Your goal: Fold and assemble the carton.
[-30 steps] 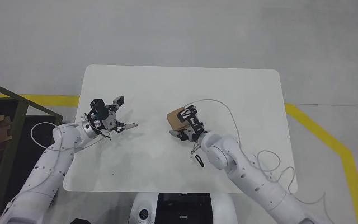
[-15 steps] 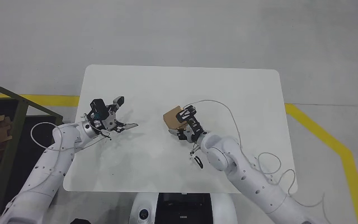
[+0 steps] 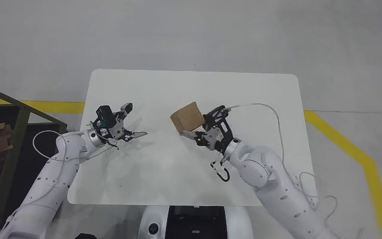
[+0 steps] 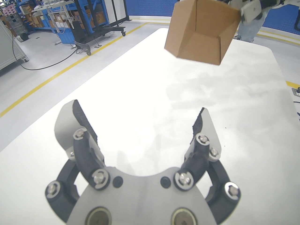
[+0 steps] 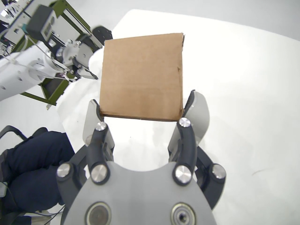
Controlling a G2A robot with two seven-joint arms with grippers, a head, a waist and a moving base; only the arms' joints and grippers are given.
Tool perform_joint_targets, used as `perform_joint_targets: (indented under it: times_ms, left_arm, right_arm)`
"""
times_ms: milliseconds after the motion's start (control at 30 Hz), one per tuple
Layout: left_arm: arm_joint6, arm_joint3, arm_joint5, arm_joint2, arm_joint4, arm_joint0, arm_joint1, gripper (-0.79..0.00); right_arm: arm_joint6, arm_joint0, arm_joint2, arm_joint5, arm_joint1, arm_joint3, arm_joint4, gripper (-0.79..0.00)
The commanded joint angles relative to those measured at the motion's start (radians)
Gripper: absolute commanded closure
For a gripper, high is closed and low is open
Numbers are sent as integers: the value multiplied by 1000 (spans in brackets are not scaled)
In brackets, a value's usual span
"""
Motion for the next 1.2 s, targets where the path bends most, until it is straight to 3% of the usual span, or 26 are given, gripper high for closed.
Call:
perform_joint_targets:
  times_ms: [0,367,633,933,1167]
  left_arm:
    - [0,0,0,0,0,0,0,-785]
    - [0,0,0,0,0,0,0,-785]
    - [0,0,0,0,0,0,0,-785]
    - [0,0,0,0,0,0,0,-785]
    - [0,0,0,0,0,0,0,-785]
  right_arm:
    - [-9,-18,42,-20,6,-33,17,-246]
    - [-112,-65,224,-120,26,-235,99,-262]
    - [-181,-114,324,-185,35,-353,126,-219]
    - [-214,-196,366,-271,44,-427,115,-268]
    - [-164,-192,339,-272,45,-376,120,-265]
